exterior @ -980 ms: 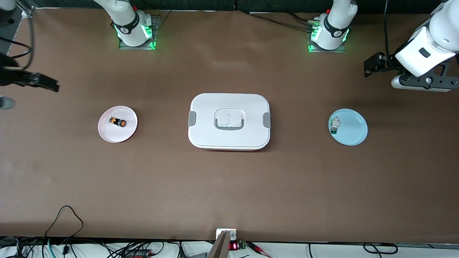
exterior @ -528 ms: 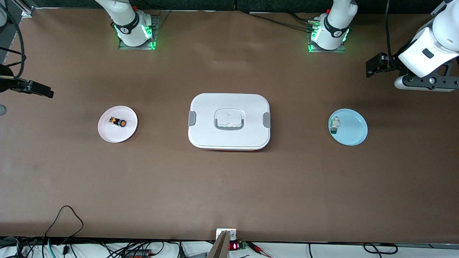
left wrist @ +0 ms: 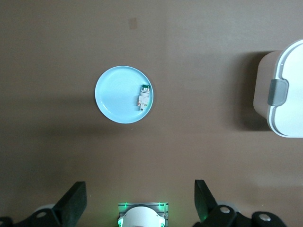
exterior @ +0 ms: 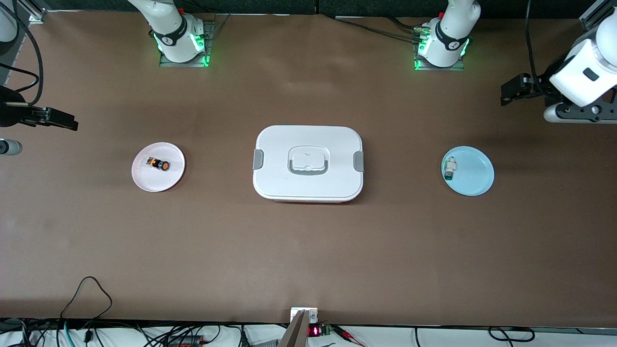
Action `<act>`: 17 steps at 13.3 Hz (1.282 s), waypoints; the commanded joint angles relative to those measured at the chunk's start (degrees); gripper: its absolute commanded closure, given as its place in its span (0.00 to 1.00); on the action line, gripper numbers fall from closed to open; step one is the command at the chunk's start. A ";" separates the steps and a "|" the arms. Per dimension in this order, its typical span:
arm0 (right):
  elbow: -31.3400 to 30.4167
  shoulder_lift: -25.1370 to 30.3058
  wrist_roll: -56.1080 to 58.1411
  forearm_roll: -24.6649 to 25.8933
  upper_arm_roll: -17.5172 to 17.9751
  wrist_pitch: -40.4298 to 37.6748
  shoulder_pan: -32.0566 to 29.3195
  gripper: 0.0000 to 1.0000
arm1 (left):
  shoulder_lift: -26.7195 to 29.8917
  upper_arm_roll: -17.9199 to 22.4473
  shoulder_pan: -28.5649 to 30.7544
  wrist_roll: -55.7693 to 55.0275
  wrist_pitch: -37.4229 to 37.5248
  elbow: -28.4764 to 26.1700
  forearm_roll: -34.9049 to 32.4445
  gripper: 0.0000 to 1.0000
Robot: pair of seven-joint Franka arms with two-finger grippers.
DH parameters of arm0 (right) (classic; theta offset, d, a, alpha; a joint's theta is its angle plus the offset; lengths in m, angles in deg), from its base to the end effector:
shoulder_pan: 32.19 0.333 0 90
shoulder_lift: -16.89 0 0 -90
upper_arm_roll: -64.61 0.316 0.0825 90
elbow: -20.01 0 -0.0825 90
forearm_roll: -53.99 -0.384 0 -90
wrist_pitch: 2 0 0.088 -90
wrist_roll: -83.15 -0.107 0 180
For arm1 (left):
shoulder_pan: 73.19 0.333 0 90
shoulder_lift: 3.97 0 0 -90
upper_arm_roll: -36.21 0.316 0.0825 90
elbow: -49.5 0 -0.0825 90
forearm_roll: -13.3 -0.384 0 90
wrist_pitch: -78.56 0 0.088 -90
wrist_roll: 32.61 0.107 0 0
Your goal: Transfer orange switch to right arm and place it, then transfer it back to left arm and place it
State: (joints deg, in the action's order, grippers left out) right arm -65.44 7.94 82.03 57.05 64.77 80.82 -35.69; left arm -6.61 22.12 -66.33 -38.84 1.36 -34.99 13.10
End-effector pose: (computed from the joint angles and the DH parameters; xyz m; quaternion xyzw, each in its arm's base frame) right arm 0.5832 -0.0404 0.5628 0.9938 -0.0393 -0.1013 0.0245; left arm 0.5403 -0.0647 0.6266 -0.9963 0.0088 0.0857 0.0062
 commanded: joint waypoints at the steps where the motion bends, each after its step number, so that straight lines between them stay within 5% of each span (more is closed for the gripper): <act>1: -9.78 7.51 1.04 -0.86 0.46 6.35 -0.71 0.00 | 3.15 -0.59 -0.26 -0.27 0.03 -2.51 0.38 0.00; 3: -13.95 10.70 0.95 -0.86 0.54 9.73 -0.45 0.00 | 5.53 -0.59 -0.27 -0.36 -0.77 -5.33 0.38 0.00; 17: -4.37 9.21 1.48 -1.73 1.16 2.96 -0.19 0.00 | 3.69 1.60 -3.86 -0.27 -0.42 -2.53 0.56 0.00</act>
State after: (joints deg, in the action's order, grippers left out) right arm -71.62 18.01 82.52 56.16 65.41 85.31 -35.65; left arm -2.36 22.95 -69.04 -38.96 0.78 -38.80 13.10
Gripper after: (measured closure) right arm 0.000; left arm 0.000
